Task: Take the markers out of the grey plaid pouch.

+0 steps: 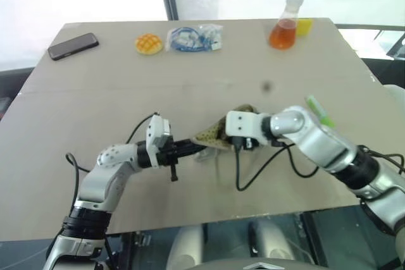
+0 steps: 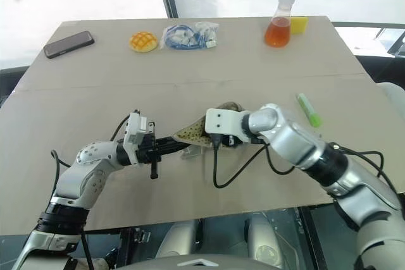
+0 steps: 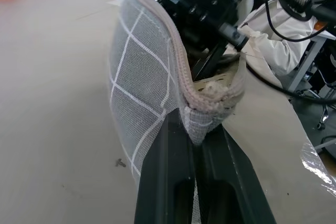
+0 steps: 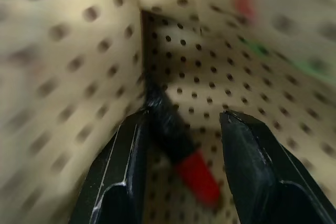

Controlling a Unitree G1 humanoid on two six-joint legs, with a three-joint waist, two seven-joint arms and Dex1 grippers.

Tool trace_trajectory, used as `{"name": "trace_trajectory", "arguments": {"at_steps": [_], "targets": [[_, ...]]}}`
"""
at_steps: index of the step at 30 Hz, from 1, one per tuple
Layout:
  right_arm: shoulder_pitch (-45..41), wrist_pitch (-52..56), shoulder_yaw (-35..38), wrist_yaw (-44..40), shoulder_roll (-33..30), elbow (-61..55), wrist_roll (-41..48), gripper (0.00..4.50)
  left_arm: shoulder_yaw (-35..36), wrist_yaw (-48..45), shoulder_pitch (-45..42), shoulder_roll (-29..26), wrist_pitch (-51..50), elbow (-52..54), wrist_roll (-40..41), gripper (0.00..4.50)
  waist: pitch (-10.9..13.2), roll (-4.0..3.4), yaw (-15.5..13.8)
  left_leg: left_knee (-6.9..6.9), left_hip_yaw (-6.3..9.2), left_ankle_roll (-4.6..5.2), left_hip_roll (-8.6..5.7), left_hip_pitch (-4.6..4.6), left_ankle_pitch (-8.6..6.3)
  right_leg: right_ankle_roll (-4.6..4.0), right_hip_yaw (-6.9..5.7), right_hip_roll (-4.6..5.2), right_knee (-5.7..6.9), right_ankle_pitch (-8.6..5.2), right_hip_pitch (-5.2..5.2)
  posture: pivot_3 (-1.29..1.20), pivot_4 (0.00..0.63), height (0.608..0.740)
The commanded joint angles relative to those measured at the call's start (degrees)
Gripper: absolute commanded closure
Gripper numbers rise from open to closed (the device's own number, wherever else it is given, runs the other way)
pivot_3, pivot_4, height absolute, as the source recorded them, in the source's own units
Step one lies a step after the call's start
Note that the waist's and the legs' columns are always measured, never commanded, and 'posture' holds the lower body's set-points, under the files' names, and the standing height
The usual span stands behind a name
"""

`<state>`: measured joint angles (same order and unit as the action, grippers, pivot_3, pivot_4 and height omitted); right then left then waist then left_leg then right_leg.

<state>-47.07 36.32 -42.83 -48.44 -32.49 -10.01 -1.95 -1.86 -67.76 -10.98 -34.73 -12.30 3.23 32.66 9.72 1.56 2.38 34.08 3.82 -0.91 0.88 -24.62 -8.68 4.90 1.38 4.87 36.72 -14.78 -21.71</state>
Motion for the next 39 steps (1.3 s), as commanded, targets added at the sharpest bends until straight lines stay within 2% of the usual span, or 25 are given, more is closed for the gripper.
{"name": "trace_trajectory", "arguments": {"at_steps": [1, 3, 5, 7, 12, 20, 22, 25, 28, 30, 33, 39], "targets": [[-0.10, -7.58, -3.85, -0.16, 1.46, 8.22, -7.18, 2.57, 0.26, 0.35, 0.37, 0.37, 0.47, 2.04, -0.91, 4.50, -0.04, 0.06, -0.04, 0.00, 0.00, 0.00, 0.00, 0.01, 0.00, 0.00, 0.00, 0.00, 0.00, 0.00, 0.01, 0.00, 0.150, 0.740], [1.02, -8.39, -3.36, -2.64, -0.41, 7.17, -8.34, 3.11, 0.46, 0.83, 0.54, 0.58, 0.95, 2.43, -1.54, 4.50, -0.05, 0.08, -0.14, 0.02, -0.02, 0.00, -0.03, -0.01, 0.00, 0.01, 0.01, 0.02, -0.01, 0.01, 0.01, 0.00, 0.150, 0.740], [1.84, -7.62, -0.14, -4.27, -3.10, 3.42, -8.52, 3.92, 0.93, 1.75, 0.74, 0.82, 0.91, 2.78, -1.80, 4.50, -0.08, 0.12, -0.37, 0.02, -0.01, -0.01, -0.03, -0.01, 0.00, 0.03, 0.01, 0.03, -0.01, 0.02, 0.02, 0.00, 0.150, 0.740], [2.27, -5.58, 3.82, -5.42, -5.43, -0.35, -7.78, 4.14, 1.27, 2.60, 0.80, 1.05, 1.44, 2.68, -2.55, 4.50, -0.07, 0.11, -0.49, 0.02, 0.00, -0.01, -0.03, -0.02, 0.00, 0.03, 0.01, 0.03, 0.00, 0.02, 0.02, 0.00, 0.150, 0.740], [3.74, 4.18, 21.58, -8.77, -9.58, -12.14, 3.62, 4.17, 0.77, 6.13, -0.52, 2.04, 11.30, -2.05, -10.56, 4.50, -0.03, 0.06, -1.43, 0.05, 0.00, -0.01, -0.04, -0.09, 0.00, -0.02, 0.01, 0.05, -0.02, -0.01, 0.01, 0.00, 0.150, 0.740], [7.24, 8.65, 32.78, -9.02, -10.95, -17.78, 12.67, 4.17, -0.13, 8.77, -4.61, 3.17, 16.40, -8.36, -15.61, 4.50, -0.04, 0.07, -1.77, 0.01, -0.03, -0.01, -0.08, -0.15, -0.01, -0.01, 0.00, 0.09, -0.12, 0.00, 0.02, 0.00, 0.150, 0.740], [8.23, 11.34, 37.40, -8.32, -9.69, -18.78, 17.10, 4.17, -0.08, 9.88, -5.07, 3.10, 17.57, -9.74, -17.14, 4.50, -0.04, 0.07, -1.73, 0.01, -0.07, 0.00, -0.11, -0.16, -0.01, 0.02, 0.02, 0.12, -0.15, 0.02, 0.04, 0.00, 0.150, 0.740], [7.67, 20.25, 50.02, -2.04, -6.30, -17.37, 22.87, 4.17, 0.92, 11.66, -5.02, 2.36, 20.58, -11.45, -19.11, 4.50, -0.03, 0.07, -1.73, 0.01, -0.06, 0.00, -0.09, -0.15, -0.01, 0.03, 0.02, 0.11, -0.13, 0.03, 0.05, 0.00, 0.150, 0.740], [7.92, 27.05, 56.79, 4.01, -6.50, -14.48, 23.44, 4.17, 2.10, 12.74, -4.39, 1.43, 22.46, -12.43, -19.70, 4.50, -0.04, 0.07, -1.92, 0.01, -0.04, 0.00, -0.11, -0.15, -0.01, 0.02, 0.01, 0.12, -0.11, 0.03, 0.06, 0.00, 0.150, 0.740], [9.44, 29.04, 58.90, 6.69, -6.82, -12.20, 23.61, 4.17, 2.73, 12.44, -3.56, 0.92, 21.53, -12.39, -18.56, 4.50, -0.04, 0.08, -1.82, 0.01, -0.05, 0.00, -0.12, -0.16, -0.01, 0.01, 0.01, 0.14, -0.12, 0.03, 0.05, 0.00, 0.150, 0.740], [13.25, 26.91, 57.44, 8.30, -8.16, -9.01, 22.45, 4.17, 3.15, 13.90, -2.93, 0.84, 22.12, -12.51, -19.45, 4.50, -0.04, 0.07, -1.78, -0.06, -0.07, 0.00, -0.12, -0.15, -0.02, -0.03, 0.02, 0.14, -0.16, 0.00, 0.03, 0.00, 0.150, 0.740], [17.51, 21.07, 55.81, 12.55, -4.71, -0.18, 20.79, 4.17, 3.73, 17.41, -3.50, 1.50, 23.84, -13.41, -21.35, 4.50, 0.00, 0.01, -1.56, -0.09, -0.16, 0.01, -0.11, -0.12, -0.01, 0.02, 0.10, 0.13, -0.14, 0.03, 0.01, 0.00, 0.150, 0.740]]}}
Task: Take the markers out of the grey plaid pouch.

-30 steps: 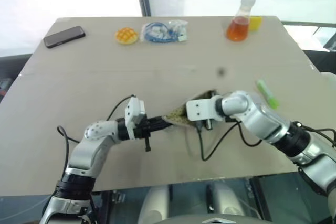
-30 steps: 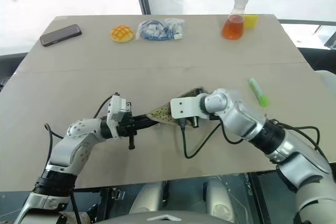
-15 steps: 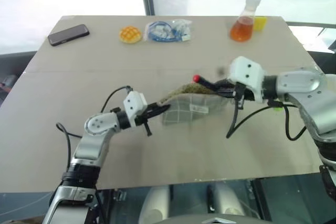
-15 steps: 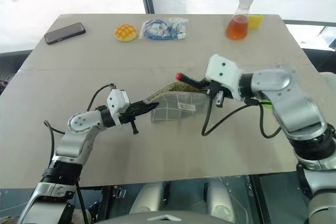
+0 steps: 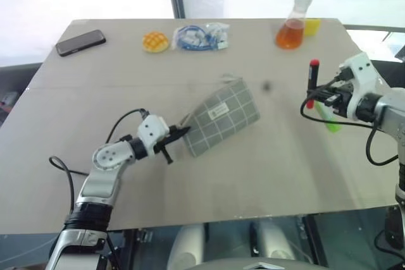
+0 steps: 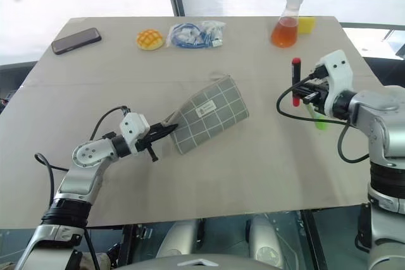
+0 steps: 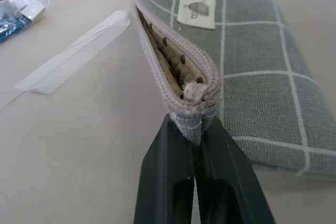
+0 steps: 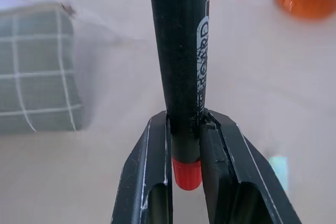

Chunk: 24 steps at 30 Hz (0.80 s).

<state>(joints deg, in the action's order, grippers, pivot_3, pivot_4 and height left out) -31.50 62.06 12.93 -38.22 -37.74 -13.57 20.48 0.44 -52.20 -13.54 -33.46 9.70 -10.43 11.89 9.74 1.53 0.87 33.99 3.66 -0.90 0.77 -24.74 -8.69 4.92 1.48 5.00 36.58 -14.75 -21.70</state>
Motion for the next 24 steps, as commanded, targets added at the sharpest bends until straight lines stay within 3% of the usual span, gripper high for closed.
{"name": "trace_trajectory", "arguments": {"at_steps": [1, 8, 17, 18, 21, 24], "targets": [[3.31, -5.71, -0.73, 2.76, 0.44, 5.25, -2.45, 4.17, 1.65, 2.36, -1.02, 0.36, 1.80, 0.23, -0.63, 4.50, -0.02, 0.04, -0.14, 0.00, 0.02, 0.00, 0.00, -0.01, 0.00, 0.01, -0.01, -0.01, 0.00, 0.00, 0.01, 0.00, 0.150, 0.740], [6.61, -11.94, -4.40, 3.50, 0.07, 13.49, -4.82, 4.17, 2.38, 3.86, -1.23, 0.44, 1.90, 0.61, -0.25, 4.50, -0.05, 0.03, -0.20, 0.02, 0.05, 0.01, -0.03, 0.02, 0.00, 0.02, -0.01, -0.03, 0.00, 0.00, 0.08, 0.00, 0.150, 0.740], [7.23, -11.28, -3.79, 3.90, -0.68, 4.70, -2.03, 4.17, 8.43, 6.81, -4.51, -5.05, 6.85, -5.13, -1.44, 4.50, -0.03, 0.03, -0.09, 0.10, 0.07, 0.01, 0.02, 0.00, 0.00, 0.02, -0.02, -0.07, 0.06, 0.00, 0.04, 0.00, 0.150, 0.740], [7.48, -11.90, -5.06, 4.11, -1.18, 5.49, -3.21, 3.22, 9.18, 6.68, -5.05, -6.21, 7.22, -5.67, -1.35, 4.50, -0.03, 0.03, -0.05, 0.08, 0.08, 0.01, 0.03, 0.00, 0.00, 0.02, -0.03, -0.07, 0.08, 0.00, 0.03, 0.00, 0.150, 0.740], [6.85, -13.51, -8.60, 5.38, -1.25, 8.76, -6.32, 1.98, 10.42, 6.40, -5.67, -8.39, 8.20, -6.27, -1.41, 4.50, -0.03, 0.04, -0.02, 0.07, 0.04, 0.00, 0.02, -0.02, -0.01, 0.02, -0.02, -0.06, 0.01, 0.00, 0.02, 0.00, 0.150, 0.740], [5.75, -15.04, -9.64, 5.98, -0.45, 9.79, -7.15, 1.98, 11.64, 7.81, -4.74, -9.12, 8.83, -5.26, -1.91, 4.50, -0.02, 0.02, -0.06, 0.07, 0.00, 0.01, 0.01, -0.01, -0.01, 0.01, 0.00, -0.03, -0.02, 0.00, 0.03, 0.00, 0.150, 0.740]]}}
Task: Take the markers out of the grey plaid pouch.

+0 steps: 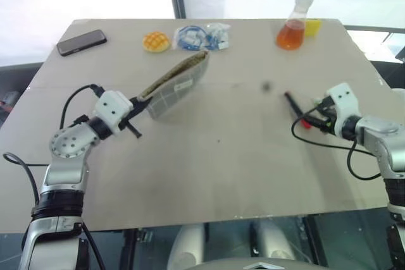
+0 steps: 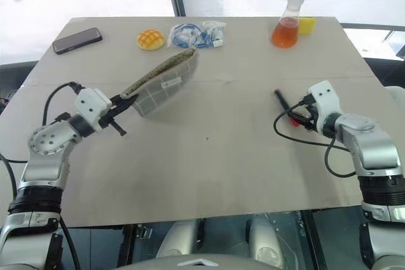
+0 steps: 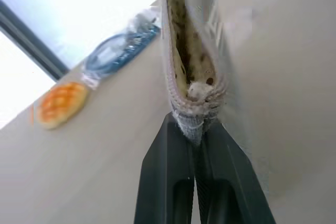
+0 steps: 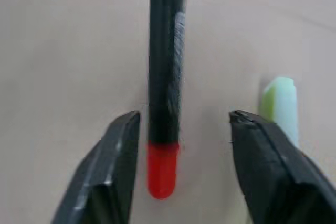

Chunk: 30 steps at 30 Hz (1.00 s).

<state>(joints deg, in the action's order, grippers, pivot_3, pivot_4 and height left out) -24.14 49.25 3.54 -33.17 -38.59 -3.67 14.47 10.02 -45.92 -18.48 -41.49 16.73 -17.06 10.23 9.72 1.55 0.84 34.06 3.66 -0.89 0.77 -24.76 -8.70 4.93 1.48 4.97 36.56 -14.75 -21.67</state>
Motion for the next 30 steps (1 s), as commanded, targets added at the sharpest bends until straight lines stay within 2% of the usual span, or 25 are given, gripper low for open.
{"name": "trace_trajectory", "arguments": {"at_steps": [1, 5, 10, 13, 18, 22, 25, 27, 28, 30], "targets": [[-1.79, -2.52, -0.05, 0.92, 0.56, -0.85, -0.93, 1.98, 2.61, 2.05, 0.76, -1.22, 1.97, 2.18, -0.43, 4.50, 0.01, -0.01, -0.05, 0.00, 0.00, 0.00, 0.00, -0.01, 0.00, 0.00, -0.01, 0.00, 0.00, 0.00, -0.01, 0.00, 0.150, 0.740], [-2.15, -6.20, 1.42, 0.99, 2.90, -6.96, 1.27, 1.98, 3.50, 3.00, 1.73, -4.13, 8.13, -0.21, -3.95, 4.50, 0.03, -0.01, 0.00, -0.03, 0.01, 0.00, 0.01, -0.02, 0.00, 0.01, 0.00, -0.01, 0.01, 0.01, -0.02, 0.00, 0.150, 0.740], [0.55, -7.17, -0.62, -3.52, 4.77, -20.53, 7.27, 1.98, 2.58, 5.20, -2.11, -12.42, 17.97, -15.00, -10.71, 4.50, 0.03, -0.02, 0.10, -0.18, 0.02, 0.00, 0.11, 0.02, 0.00, 0.01, -0.04, -0.09, 0.04, 0.00, -0.09, 0.00, 0.150, 0.740], [3.67, -8.08, -4.83, -3.14, 6.81, -25.07, 7.36, 1.98, -0.12, 5.00, -3.19, -14.76, 25.21, -22.80, -13.70, 4.50, 0.00, 0.03, -0.05, -0.20, 0.00, -0.01, 0.10, 0.01, 0.00, 0.02, -0.05, -0.05, -0.06, 0.00, -0.07, 0.00, 0.150, 0.740], [7.97, -10.81, -13.10, -1.06, 9.15, -26.65, 2.92, 1.98, -5.64, 7.51, -10.45, -14.04, 31.27, -35.27, -19.54, 4.50, 0.02, 0.10, -0.45, -0.17, -0.01, -0.01, 0.02, -0.03, 0.00, 0.00, -0.07, 0.02, -0.10, 0.00, -0.08, 0.00, 0.150, 0.740], [9.30, -11.46, -15.01, 0.32, 10.54, -26.70, 1.61, 1.98, -10.26, 12.03, -19.41, -12.07, 31.15, -43.96, -24.89, 4.50, -0.07, 0.25, -0.73, -0.01, -0.01, -0.03, 0.10, -0.03, 0.01, 0.03, -0.22, -0.01, 0.10, -0.01, -0.07, 0.00, 0.150, 0.740], [10.52, -11.63, -15.45, 0.22, 10.43, -28.00, 1.44, 1.98, -11.01, 9.11, -24.33, -10.25, 30.31, -48.09, -23.51, 4.50, -0.10, 0.29, -0.64, 0.05, -0.05, -0.04, 0.13, -0.01, 0.01, 0.05, -0.24, -0.02, 0.15, -0.01, -0.05, 0.00, 0.150, 0.740], [12.51, -12.79, -15.77, -0.18, 9.26, -28.68, 0.45, 1.93, -9.93, 7.33, -25.07, -9.66, 30.48, -49.06, -21.31, 3.81, -0.11, 0.31, -0.38, 0.05, -0.07, -0.03, 0.13, -0.03, 0.01, 0.05, -0.23, -0.02, 0.14, 0.00, -0.05, 0.00, 0.150, 0.740], [14.17, -14.42, -15.91, -0.53, 8.32, -29.10, -0.43, 1.93, -8.31, 3.98, -24.32, -9.11, 29.92, -48.45, -18.01, 3.68, -0.10, 0.30, -0.23, 0.04, -0.08, -0.03, 0.13, -0.06, 0.01, 0.05, -0.22, -0.02, 0.14, 0.00, -0.04, 0.00, 0.150, 0.740], [17.94, -16.68, -14.48, 0.05, 7.61, -30.57, -1.01, 1.93, -4.09, -6.70, -20.49, -7.79, 24.93, -43.20, -7.67, 2.65, -0.11, 0.32, 0.00, -0.01, -0.07, -0.02, 0.14, -0.09, 0.00, 0.05, -0.23, -0.02, 0.15, 0.00, -0.06, 0.00, 0.150, 0.740]]}}
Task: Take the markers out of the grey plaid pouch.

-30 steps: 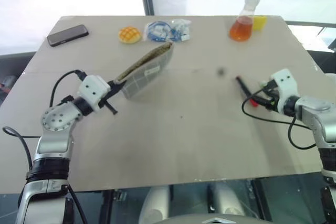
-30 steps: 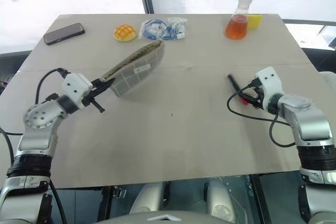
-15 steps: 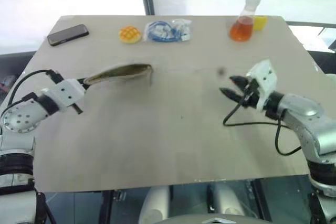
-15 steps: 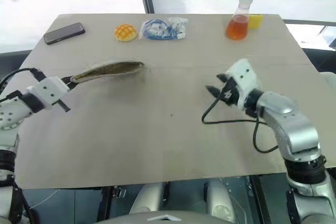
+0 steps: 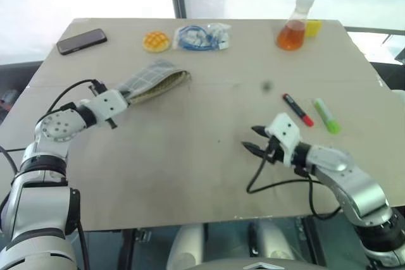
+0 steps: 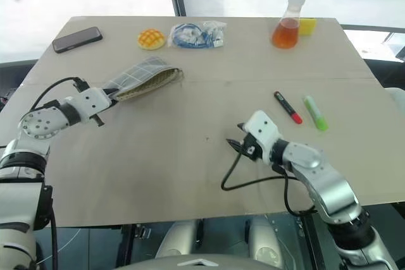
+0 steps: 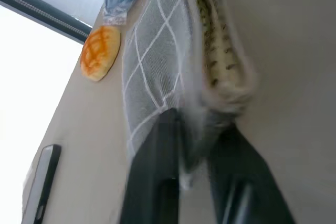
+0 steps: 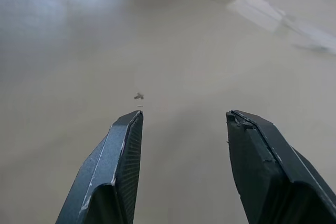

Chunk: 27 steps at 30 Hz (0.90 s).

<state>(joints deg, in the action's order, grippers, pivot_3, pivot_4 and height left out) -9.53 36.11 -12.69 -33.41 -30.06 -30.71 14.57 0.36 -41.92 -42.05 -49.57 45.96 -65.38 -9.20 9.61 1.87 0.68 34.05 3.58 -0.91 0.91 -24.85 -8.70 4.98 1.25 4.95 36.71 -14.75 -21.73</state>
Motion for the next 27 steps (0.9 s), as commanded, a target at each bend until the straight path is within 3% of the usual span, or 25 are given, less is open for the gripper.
{"name": "trace_trajectory", "arguments": {"at_steps": [1, 5, 7, 9, 11, 13, 19, 27], "targets": [[5.18, -3.38, 3.45, 0.25, -1.38, -4.68, -0.21, 1.93, 7.73, -16.14, 8.22, 0.84, -11.43, 13.56, 19.38, 2.18, 0.01, -0.01, 0.44, -0.08, -0.02, 0.00, 0.00, 0.02, -0.01, 0.00, 0.01, 0.00, -0.01, 0.00, -0.01, 0.00, 0.150, 0.740], [10.62, -2.31, 10.65, 1.65, -2.50, -6.91, 1.29, 1.93, 11.04, -22.04, 27.95, -0.11, -35.47, 46.14, 36.94, 2.18, 0.04, -0.04, 1.89, -0.22, -0.10, -0.01, 0.14, 0.09, -0.01, -0.03, 0.10, 0.01, 0.01, 0.00, -0.02, 0.00, 0.150, 0.740], [17.79, -3.67, 14.85, 2.08, -3.19, -8.72, 0.63, 1.42, 12.29, -19.14, 37.78, 0.17, -46.58, 61.72, 43.82, 2.15, 0.03, -0.03, 1.63, -0.22, -0.11, -0.02, 0.21, 0.16, -0.03, -0.06, 0.13, 0.04, 0.01, -0.01, 0.04, 0.00, 0.150, 0.740], [24.48, -5.18, 18.00, 2.16, -3.33, -10.54, 0.28, 0.64, 12.78, -16.70, 43.03, 0.95, -52.91, 70.71, 47.22, 1.59, 0.00, -0.01, 0.61, -0.22, -0.06, -0.03, 0.38, 0.17, -0.03, -0.19, 0.04, 0.07, -0.05, -0.09, 0.10, 0.00, 0.150, 0.740], [28.33, -6.58, 19.59, 3.06, -2.69, -12.14, -0.15, 0.00, 12.29, -14.04, 43.85, 2.19, -55.85, 73.86, 46.85, 0.79, -0.01, -0.07, -0.26, -0.18, -0.19, -0.22, 0.44, 0.18, -0.14, -0.31, -0.05, 0.08, -0.08, -0.17, 0.11, 0.00, 0.150, 0.740], [31.59, -6.83, 20.17, 2.76, -2.68, -13.59, 0.25, 0.00, 11.36, -11.52, 43.51, 3.29, -57.82, 75.70, 45.30, 0.05, 0.00, -0.17, -0.38, -0.13, -0.40, -0.29, 0.46, 0.18, -0.18, -0.31, -0.09, 0.14, -0.09, -0.17, 0.10, 0.00, 0.150, 0.740], [36.41, -8.61, 21.61, 3.36, -2.54, -14.02, -1.29, 0.00, 10.30, -10.19, 43.29, 5.27, -59.70, 77.22, 42.50, 0.05, -0.07, -0.25, 0.06, -0.05, -1.18, -0.30, 1.26, 0.17, -0.18, -0.32, -0.23, 0.21, -0.70, -0.16, 0.09, 0.00, 0.150, 0.740], [35.02, -6.81, 22.29, 3.58, -2.40, -14.88, 0.46, 0.00, 10.52, -10.28, 42.88, 7.11, -60.81, 77.80, 41.31, 0.05, -0.20, -0.04, -0.28, 0.17, -1.90, -0.17, 1.26, 0.13, -0.24, -0.62, -0.31, 0.55, -0.83, 0.06, -0.04, 0.00, 0.150, 0.740]]}}
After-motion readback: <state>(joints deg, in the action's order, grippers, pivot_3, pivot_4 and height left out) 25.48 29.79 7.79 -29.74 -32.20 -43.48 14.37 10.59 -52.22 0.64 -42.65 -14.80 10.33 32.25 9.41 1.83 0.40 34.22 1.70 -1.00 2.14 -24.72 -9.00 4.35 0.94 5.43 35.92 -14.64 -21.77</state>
